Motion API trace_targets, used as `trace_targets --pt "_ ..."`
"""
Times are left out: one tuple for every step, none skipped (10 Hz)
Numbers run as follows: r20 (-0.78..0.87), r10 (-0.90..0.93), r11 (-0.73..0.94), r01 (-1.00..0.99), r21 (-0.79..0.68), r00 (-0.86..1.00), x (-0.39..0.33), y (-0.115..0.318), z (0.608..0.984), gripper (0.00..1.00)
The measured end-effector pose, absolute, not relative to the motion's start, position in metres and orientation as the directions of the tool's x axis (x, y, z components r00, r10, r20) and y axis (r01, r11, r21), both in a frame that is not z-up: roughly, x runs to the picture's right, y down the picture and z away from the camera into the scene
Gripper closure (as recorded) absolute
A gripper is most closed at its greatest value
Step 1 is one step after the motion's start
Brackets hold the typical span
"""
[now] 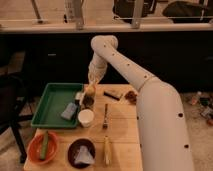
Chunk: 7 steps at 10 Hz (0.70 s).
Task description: Place brush in tray
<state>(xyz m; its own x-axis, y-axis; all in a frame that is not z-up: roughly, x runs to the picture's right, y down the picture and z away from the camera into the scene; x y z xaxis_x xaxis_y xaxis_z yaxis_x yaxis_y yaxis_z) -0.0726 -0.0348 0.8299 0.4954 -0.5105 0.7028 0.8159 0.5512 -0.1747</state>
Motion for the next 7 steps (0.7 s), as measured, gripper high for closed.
trace_targets --pt "0.717 -0.52 0.53 0.834 -0.154 0.463 -0.089 -0.035 0.831 1.0" --pt "0.726 -0.526 0.519 0.843 -0.14 0.444 -0.103 -0.035 0.831 1.0" --pt "0.737 -0.534 0.501 0.857 -0.12 0.415 -0.117 -0.035 0.831 1.0" --pt "0.748 -0.539 0.483 0.87 -0.101 0.387 -0.127 -0.034 0.832 1.0" --pt "0.756 -0.543 0.47 0.878 -0.088 0.366 -0.134 -0.034 0.832 1.0" --pt "0.769 -0.542 0.452 0.889 -0.073 0.339 -0.144 -0.032 0.834 1.0" --pt "0.786 -0.535 0.436 0.898 -0.058 0.31 -0.155 -0.027 0.837 1.0"
